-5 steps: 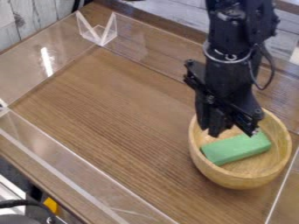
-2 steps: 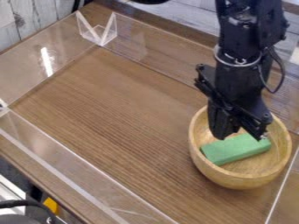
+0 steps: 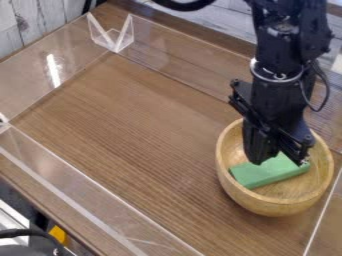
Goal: Put the green block in the brown bowl
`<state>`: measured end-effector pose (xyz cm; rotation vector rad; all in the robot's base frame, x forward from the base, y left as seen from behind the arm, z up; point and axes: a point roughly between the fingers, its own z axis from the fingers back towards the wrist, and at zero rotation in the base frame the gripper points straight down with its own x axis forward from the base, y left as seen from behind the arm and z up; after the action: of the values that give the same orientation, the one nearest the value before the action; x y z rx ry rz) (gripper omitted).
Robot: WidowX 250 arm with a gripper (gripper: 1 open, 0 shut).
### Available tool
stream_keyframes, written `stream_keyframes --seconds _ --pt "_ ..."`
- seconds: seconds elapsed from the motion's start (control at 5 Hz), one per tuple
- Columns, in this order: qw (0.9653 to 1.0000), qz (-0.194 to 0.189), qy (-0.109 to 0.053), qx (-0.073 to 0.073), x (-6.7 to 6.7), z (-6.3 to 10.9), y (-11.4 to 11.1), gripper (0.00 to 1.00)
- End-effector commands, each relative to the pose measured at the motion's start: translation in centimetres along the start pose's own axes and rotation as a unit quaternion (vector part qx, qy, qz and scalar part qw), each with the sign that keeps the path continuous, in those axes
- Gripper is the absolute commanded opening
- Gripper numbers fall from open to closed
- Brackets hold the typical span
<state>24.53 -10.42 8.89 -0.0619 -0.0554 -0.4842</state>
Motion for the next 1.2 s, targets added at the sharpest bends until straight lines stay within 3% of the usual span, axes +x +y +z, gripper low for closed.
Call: stream_keyframes --seconds 0.0,1.0 --pt "0.9997 -0.007 -0.022 -0.002 1.07 0.79 0.27 0.00" --pt "0.9994 -0.029 -0.013 -0.010 1.61 -0.06 0.58 0.00"
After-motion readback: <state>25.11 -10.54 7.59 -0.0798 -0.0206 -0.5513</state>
